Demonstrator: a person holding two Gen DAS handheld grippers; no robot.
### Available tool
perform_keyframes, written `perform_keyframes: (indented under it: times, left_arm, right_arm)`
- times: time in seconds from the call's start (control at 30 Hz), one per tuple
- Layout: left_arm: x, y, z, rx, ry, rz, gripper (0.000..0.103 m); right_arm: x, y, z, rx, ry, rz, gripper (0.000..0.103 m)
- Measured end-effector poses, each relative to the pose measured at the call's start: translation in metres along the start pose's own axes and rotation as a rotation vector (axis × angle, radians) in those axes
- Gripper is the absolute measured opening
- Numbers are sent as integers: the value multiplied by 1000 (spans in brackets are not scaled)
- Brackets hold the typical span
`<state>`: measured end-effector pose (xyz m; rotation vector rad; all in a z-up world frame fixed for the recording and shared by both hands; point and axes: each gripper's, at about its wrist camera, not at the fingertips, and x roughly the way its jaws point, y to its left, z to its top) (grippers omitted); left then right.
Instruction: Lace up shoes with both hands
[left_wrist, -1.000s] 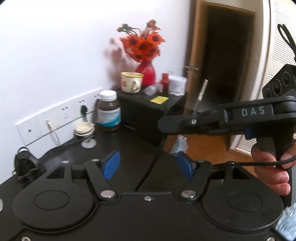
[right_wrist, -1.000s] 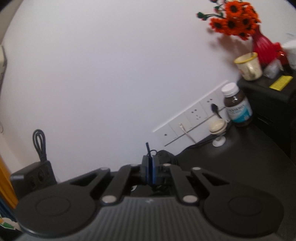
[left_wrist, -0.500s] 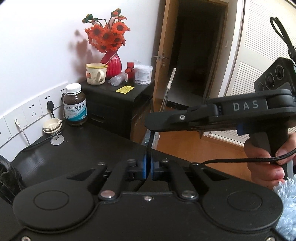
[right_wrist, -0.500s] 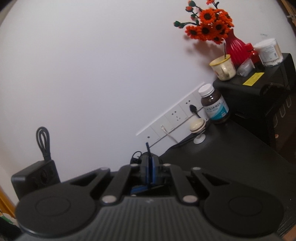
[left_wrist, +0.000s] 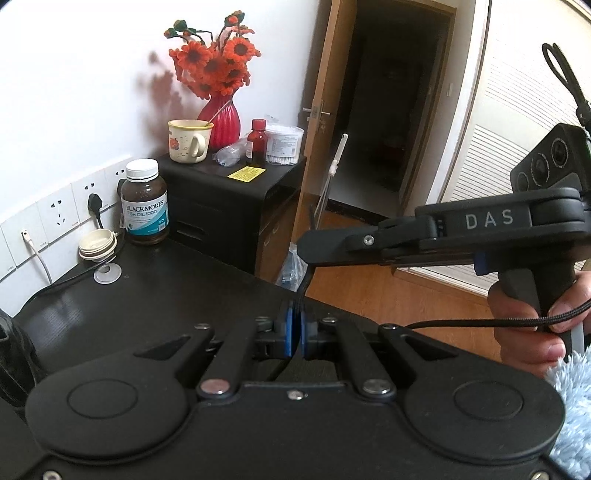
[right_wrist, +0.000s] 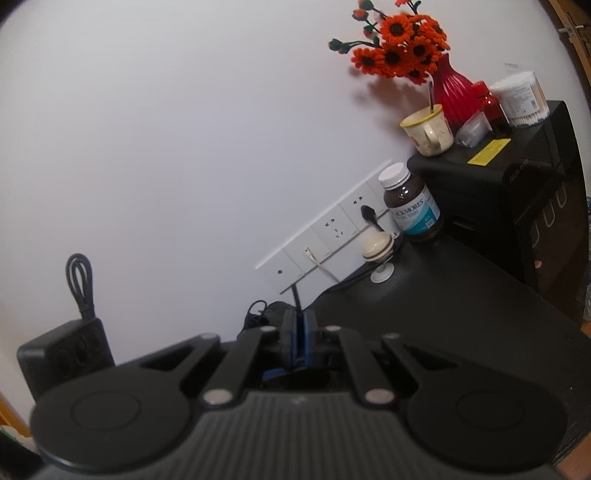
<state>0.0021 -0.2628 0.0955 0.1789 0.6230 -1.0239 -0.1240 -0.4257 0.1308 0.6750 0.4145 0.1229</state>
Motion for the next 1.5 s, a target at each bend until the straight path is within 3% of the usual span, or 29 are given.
perform_keyframes:
  times: [0.23, 0.27, 0.3, 0.33, 0.47, 0.67, 0.83, 1.0, 1.2, 1.37, 1.5]
  left_arm:
    - [-6, 16, -3, -65, -13, 38, 4]
    - [-7, 18, -4, -74, -15, 43, 4]
    - [-8, 20, -4, -84, -16, 49, 4]
    - [-9, 23, -4, -93, -18, 54, 4]
    - [-16, 39, -8, -167, -22, 95, 4]
    - [-17, 54, -7, -234, -24, 126, 4]
    - [-14, 61, -5, -286, -29, 120, 4]
    - [-18, 66, -3, -306, -58, 96, 4]
    - [-16, 62, -12, -301, -18, 55, 4]
    - [-18, 59, -17, -286, -6, 28, 4]
    - [-23, 58, -21, -283, -18, 15, 4]
  right_arm:
    - [7, 1, 2, 1, -7, -12, 10]
    - [7, 2, 3, -6, -11, -18, 21]
    - [8, 4, 4, -12, -14, -24, 38]
    - [8, 5, 5, -18, -18, -30, 44]
    - [9, 10, 8, -44, -32, -54, 51]
    - [11, 18, 14, -80, -53, -95, 90]
    - [5, 28, 20, -103, -22, -233, 95]
    - [-8, 58, 19, -176, -68, -330, 102]
    - [-25, 65, 3, -118, -86, -448, 102]
    - [-40, 66, 0, -68, -135, -505, 102]
    - [-43, 71, -4, -66, -133, -490, 102]
